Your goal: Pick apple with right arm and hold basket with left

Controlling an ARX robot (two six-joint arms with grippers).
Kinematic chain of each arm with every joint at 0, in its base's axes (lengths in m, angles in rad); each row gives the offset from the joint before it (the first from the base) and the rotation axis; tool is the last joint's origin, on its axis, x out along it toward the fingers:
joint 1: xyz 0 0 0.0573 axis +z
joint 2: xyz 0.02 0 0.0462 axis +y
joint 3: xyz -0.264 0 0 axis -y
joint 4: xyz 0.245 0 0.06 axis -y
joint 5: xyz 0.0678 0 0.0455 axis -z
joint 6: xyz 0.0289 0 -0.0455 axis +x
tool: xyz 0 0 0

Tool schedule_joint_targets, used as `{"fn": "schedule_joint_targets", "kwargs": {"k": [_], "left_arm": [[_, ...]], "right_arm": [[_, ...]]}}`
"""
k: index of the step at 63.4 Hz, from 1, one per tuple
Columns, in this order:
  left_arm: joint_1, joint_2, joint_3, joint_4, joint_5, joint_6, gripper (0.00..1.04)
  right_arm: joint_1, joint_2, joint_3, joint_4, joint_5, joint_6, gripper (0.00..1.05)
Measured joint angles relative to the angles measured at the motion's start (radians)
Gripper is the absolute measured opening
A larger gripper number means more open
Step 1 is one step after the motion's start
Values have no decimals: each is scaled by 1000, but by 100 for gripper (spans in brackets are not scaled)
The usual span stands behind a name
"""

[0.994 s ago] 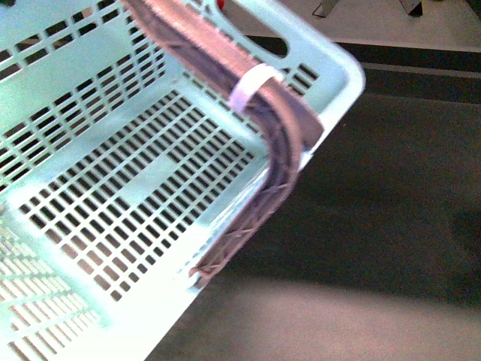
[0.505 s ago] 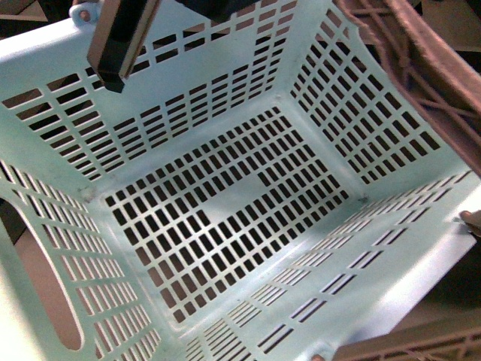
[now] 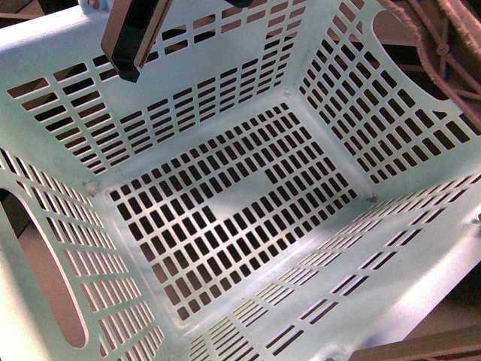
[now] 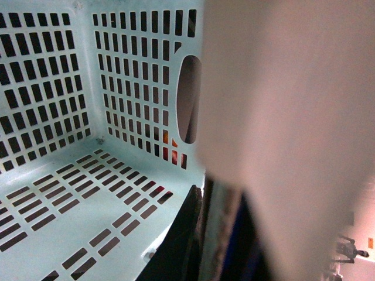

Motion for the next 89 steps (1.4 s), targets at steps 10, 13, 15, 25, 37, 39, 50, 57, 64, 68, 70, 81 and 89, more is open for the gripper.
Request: {"fn": "schedule_joint_targets", "kwargs": {"k": [10, 13, 15, 25, 37, 39, 50, 57, 64, 68, 70, 81, 89], "left_arm": [[0, 0, 0, 0, 1, 0, 7], [0, 0, 0, 0, 1, 0, 7], [0, 0, 0, 0, 1, 0, 7], [-1, 0, 1, 0, 0, 0, 7], [-1, 2, 1, 0, 0, 1, 7], [-1, 2, 1, 0, 0, 1, 7], [-1, 2, 1, 0, 0, 1, 7], [-1, 2, 1, 0, 0, 0, 7], [-1, 2, 1, 0, 0, 1, 7], [-1, 2, 1, 0, 0, 0, 7], [-1, 2, 1, 0, 1, 0, 7], [-1, 2, 1, 0, 2, 1, 7], [-1, 2, 1, 0, 0, 1, 7]], "right_arm": [[0, 0, 0, -1, 1, 0, 96], [18, 41, 34, -94, 87, -13, 96], [23, 107, 80, -204, 160, -17, 96], [-135, 322, 179, -410, 173, -24, 96], [-413, 444, 197, -336, -14, -54, 96], [-442, 475, 196, -318, -28, -65, 96], [-586, 883, 199, -22, -73, -117, 96], [-602, 1210, 236, 208, -56, -141, 96], [-589, 1592, 338, 419, -7, -130, 96], [-575, 1768, 397, 479, 29, -117, 96], [-568, 1820, 417, 492, 42, -115, 96], [-540, 1993, 507, 509, 58, -84, 96], [-520, 2075, 577, 509, 61, -61, 96]]}}
